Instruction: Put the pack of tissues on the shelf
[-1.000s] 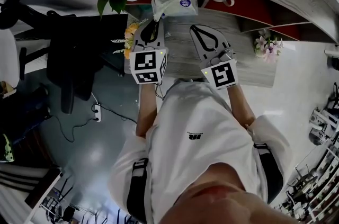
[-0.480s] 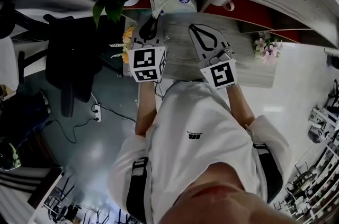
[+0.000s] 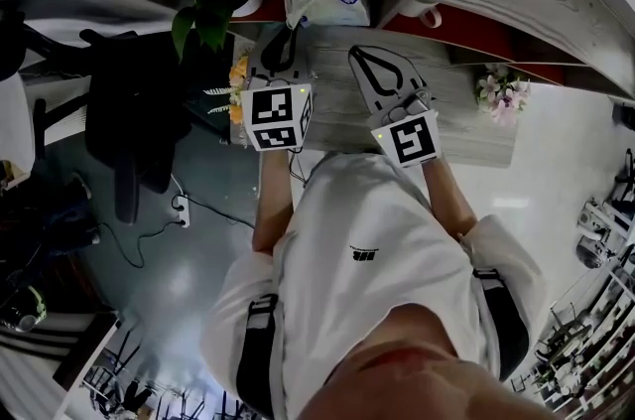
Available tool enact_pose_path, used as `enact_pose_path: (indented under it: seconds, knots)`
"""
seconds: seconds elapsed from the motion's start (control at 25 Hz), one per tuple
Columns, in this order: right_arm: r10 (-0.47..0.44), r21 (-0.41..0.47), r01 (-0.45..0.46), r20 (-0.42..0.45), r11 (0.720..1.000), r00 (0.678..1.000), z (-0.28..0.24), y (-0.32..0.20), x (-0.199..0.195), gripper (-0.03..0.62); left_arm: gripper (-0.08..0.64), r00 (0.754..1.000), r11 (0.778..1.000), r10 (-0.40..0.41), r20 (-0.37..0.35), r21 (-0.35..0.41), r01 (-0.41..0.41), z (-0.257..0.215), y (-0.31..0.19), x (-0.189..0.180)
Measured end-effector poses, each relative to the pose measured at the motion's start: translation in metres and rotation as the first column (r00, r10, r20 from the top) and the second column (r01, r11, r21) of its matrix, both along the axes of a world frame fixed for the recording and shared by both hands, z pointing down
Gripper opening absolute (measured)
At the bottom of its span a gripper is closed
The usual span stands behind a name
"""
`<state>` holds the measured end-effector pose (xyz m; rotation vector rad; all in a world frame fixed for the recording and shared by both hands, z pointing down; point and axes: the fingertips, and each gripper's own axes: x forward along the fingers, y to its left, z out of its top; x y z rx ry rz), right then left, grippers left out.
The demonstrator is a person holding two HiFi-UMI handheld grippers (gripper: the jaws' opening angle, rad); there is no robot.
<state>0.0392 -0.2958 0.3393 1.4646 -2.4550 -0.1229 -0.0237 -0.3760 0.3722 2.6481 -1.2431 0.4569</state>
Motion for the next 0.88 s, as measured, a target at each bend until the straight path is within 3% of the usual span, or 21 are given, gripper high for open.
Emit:
enact_pose_path:
  seconds: [0.88]
  knots:
    - [-0.010, 0.026, 0.010, 0.002, 1.000, 1.000, -0.010, 0.015, -0.003, 0.026, 0.092, 1.000, 0.999, -0.023, 0.015, 0.027, 0.023, -0.012, 0.014, -0.009]
